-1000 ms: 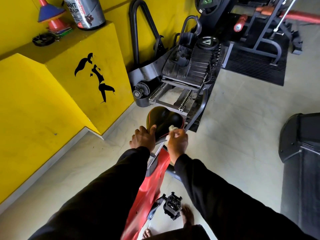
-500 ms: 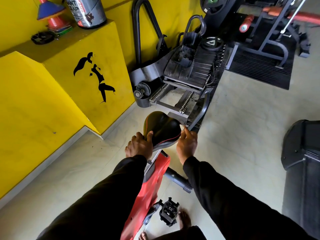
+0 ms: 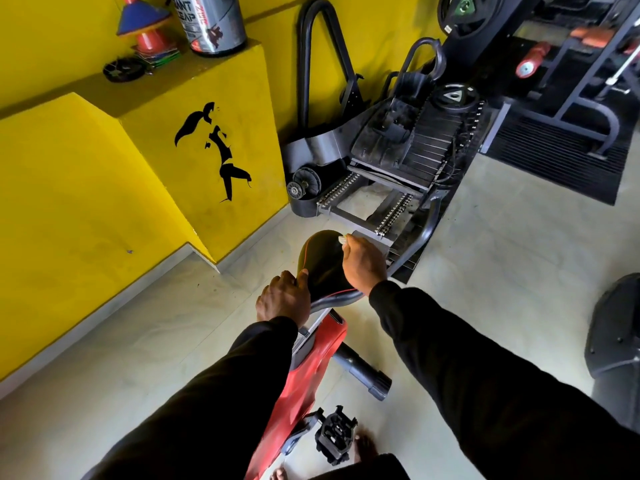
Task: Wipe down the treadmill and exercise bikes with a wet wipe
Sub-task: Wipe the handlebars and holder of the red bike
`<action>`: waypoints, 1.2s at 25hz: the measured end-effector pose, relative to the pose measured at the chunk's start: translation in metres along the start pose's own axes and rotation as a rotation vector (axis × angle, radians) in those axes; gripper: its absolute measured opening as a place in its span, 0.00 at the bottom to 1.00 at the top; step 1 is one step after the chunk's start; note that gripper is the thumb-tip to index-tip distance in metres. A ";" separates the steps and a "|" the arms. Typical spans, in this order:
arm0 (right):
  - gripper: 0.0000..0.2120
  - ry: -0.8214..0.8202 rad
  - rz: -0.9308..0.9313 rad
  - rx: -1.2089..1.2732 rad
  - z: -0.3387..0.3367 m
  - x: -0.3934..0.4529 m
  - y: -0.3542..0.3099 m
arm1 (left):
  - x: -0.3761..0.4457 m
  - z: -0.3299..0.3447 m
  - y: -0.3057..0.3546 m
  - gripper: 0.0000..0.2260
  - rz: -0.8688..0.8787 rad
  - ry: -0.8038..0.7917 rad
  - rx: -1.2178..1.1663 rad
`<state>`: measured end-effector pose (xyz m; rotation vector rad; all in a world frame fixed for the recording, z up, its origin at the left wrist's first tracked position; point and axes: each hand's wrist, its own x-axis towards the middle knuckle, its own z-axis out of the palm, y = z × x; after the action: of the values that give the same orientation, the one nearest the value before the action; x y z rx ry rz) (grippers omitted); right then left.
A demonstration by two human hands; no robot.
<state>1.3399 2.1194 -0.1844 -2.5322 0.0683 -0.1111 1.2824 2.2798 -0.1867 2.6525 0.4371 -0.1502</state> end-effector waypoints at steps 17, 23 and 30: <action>0.12 -0.431 -0.855 -0.313 0.019 0.029 -0.042 | -0.012 -0.010 -0.011 0.16 0.064 0.302 -0.307; 0.13 -0.483 -0.902 -0.195 0.019 0.004 -0.041 | -0.023 -0.003 -0.029 0.11 -0.193 0.323 -0.355; 0.20 -0.381 -0.809 -0.063 0.032 -0.041 -0.059 | -0.059 0.006 -0.057 0.15 -0.284 0.216 -0.229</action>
<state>1.3039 2.1892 -0.1793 -2.4392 -1.1111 0.0602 1.2081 2.3093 -0.2051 2.3790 0.8490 0.0970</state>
